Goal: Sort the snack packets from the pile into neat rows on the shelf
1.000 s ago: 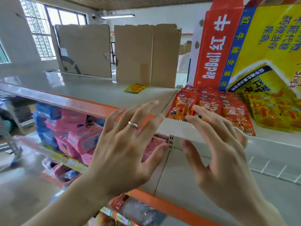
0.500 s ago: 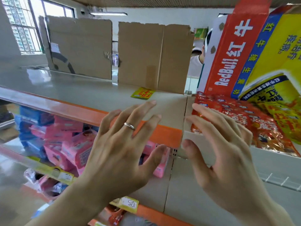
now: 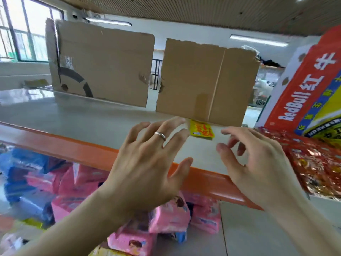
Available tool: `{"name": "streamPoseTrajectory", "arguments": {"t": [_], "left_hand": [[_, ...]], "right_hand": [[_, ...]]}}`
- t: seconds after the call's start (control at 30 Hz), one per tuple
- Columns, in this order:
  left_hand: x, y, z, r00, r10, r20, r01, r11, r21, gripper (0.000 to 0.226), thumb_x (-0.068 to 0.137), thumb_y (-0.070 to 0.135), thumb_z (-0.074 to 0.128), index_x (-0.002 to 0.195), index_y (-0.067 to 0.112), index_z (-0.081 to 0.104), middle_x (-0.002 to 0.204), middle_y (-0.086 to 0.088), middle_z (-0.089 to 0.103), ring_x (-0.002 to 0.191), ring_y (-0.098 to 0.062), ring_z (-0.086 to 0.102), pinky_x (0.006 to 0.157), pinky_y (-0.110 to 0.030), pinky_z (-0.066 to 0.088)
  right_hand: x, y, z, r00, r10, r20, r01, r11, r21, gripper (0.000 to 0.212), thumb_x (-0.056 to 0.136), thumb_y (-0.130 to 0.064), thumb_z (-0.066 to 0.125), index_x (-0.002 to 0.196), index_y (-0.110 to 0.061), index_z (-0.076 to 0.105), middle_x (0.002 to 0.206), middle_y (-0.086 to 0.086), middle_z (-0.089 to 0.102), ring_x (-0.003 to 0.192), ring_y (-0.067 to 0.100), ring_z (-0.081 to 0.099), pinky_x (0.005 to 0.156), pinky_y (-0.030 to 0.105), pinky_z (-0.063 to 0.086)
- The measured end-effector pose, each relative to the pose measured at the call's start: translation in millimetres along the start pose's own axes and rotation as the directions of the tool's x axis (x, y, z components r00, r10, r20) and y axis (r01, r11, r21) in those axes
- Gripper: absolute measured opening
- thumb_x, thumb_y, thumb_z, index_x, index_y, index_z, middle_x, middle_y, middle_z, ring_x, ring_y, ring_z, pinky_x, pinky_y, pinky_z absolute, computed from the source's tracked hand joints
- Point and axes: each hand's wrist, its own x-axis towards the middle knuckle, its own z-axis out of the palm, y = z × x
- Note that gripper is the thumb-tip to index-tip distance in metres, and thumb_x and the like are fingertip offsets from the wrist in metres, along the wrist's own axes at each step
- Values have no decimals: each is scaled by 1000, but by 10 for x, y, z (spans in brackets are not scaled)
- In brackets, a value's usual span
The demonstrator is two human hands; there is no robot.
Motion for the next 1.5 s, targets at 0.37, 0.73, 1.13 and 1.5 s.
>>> {"name": "streamPoseTrajectory", "arguments": {"t": [0.37,0.73,1.13,1.5], "left_hand": [[1135,-646,352,944,301,133,-302,953,-13,53,83,52,48,126,22,55,136,4,51,110,-24,59,81,-44,51],[1320,-1075,1048,787,404,466,-334,914,-229,48,80,57,42,123,38,53,132,25,48,107,-13,60,94,-41,44],[1330,-1044,1235,820,323,473,-78,881,-467,41,81,54,53,116,35,62,99,22,66,96,2,60,83,-34,51],[1450,-897,942,997,47,69,20,670,-742,15,93,14,68,89,27,73,75,-3,70,65,-16,62,64,-23,48]], "right_hand": [[844,265,158,938,97,334,45,919,-392,35,88,-32,61,123,-33,57,109,-14,57,102,12,52,77,29,44],[1039,688,499,834,-27,551,250,909,-334,18,95,-40,54,108,-35,66,105,-13,59,107,12,53,79,34,47],[1020,775,669,898,-214,385,359,861,-359,29,97,-36,42,91,-26,68,90,-7,62,91,21,59,58,32,41],[1093,594,521,949,-185,-255,194,981,10,15,95,-12,58,86,-6,68,81,-5,56,68,9,49,65,19,40]]}}
